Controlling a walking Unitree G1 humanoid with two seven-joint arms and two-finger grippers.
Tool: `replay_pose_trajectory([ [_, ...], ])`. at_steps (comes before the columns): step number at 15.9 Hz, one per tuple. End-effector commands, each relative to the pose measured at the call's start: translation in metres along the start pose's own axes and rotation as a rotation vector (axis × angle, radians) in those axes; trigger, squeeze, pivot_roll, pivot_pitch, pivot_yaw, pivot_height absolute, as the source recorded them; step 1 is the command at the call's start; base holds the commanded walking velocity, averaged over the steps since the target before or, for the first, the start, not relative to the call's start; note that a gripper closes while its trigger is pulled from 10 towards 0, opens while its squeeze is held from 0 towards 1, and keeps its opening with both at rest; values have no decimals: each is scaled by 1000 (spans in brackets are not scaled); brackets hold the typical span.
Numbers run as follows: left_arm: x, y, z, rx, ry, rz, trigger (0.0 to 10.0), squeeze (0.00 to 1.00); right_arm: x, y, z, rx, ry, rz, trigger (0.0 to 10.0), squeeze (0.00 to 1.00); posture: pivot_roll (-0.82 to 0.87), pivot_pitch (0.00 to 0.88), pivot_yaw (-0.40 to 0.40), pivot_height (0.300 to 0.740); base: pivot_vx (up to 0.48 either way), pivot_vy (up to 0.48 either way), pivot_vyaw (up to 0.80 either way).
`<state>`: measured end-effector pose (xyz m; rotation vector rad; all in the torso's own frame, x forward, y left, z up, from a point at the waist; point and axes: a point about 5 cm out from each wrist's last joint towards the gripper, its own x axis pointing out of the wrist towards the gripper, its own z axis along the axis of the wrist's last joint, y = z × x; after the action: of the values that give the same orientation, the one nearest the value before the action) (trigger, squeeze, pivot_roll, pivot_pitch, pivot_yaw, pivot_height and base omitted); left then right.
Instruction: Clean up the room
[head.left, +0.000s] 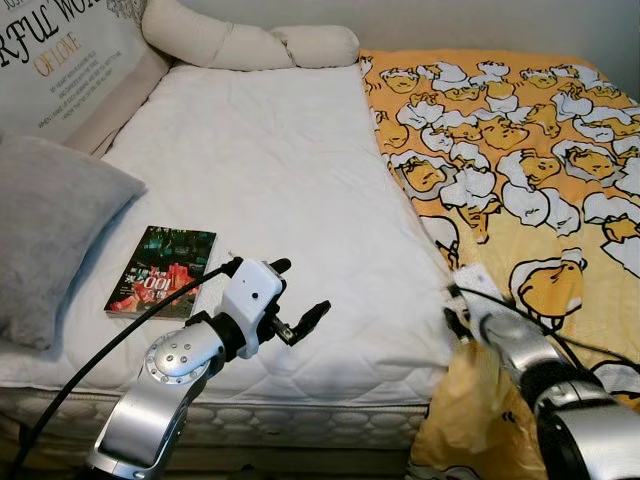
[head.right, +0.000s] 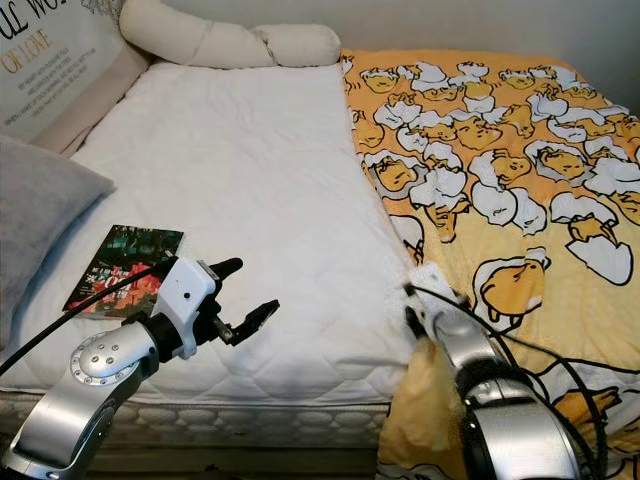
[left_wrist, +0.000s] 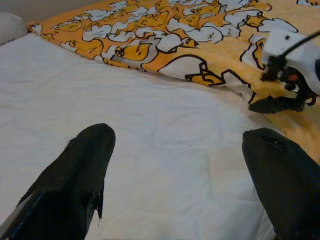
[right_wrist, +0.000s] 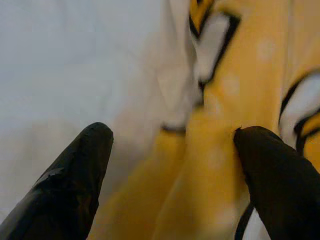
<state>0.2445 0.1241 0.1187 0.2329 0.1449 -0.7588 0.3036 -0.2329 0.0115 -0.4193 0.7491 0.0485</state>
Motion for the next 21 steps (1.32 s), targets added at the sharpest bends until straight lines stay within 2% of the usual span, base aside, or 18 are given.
replay_pose_trajectory([
  [1,3,-1,0,6,9,-15,10000,0,-1,-9,-7,42,22,-33,10000,0,37,0,1,740,0,0,0],
  [3,3,-3,0,7,8,-27,10000,0,-2,-14,-9,64,22,-48,10000,0,33,0,4,740,0,0,0],
  [7,5,-4,2,22,7,-51,10000,0,-2,-9,-11,81,23,-19,10000,0,43,0,6,740,0,0,0],
  [8,5,-4,2,35,11,-65,10000,0,-1,-5,-11,83,17,1,7961,0,47,0,6,740,0,0,0],
  [9,5,-4,2,38,12,-66,10000,0,-1,-4,-10,79,9,7,4510,0,49,0,6,740,0,0,0],
  [10,4,-2,3,43,13,-66,10000,0,0,-3,0,32,-35,1,4627,0,51,0,6,740,0,0,0],
  [12,4,-2,4,43,12,-65,10000,0,0,-3,12,12,-85,-13,10000,0,52,0,4,740,0,0,0],
  [14,2,-3,4,39,12,-65,10000,0,-1,-9,33,22,-168,-77,10000,0,50,0,4,740,0,0,0],
  [15,2,-5,4,22,7,-63,10000,0,-5,-9,57,92,-299,-86,10000,0,47,0,8,740,0,0,0],
  [16,2,-5,4,20,6,-63,10000,0,-5,-8,60,100,-319,-79,10000,0,47,0,8,740,0,0,0],
  [17,2,-6,4,20,5,-68,10000,0,-7,2,72,135,-390,-3,10000,0,46,5,11,740,0,0,0],
  [18,2,-7,4,19,5,-70,10000,0,-7,6,74,139,-402,25,10000,220,46,5,11,740,0,0,0],
  [19,2,-7,4,20,7,-76,10000,0,-7,14,76,128,-399,78,10000,1000,49,15,16,740,0,0,0],
  [21,2,-7,6,31,15,-94,10000,0,-3,40,64,-13,-301,220,10000,1000,57,27,20,740,0,0,0],
])
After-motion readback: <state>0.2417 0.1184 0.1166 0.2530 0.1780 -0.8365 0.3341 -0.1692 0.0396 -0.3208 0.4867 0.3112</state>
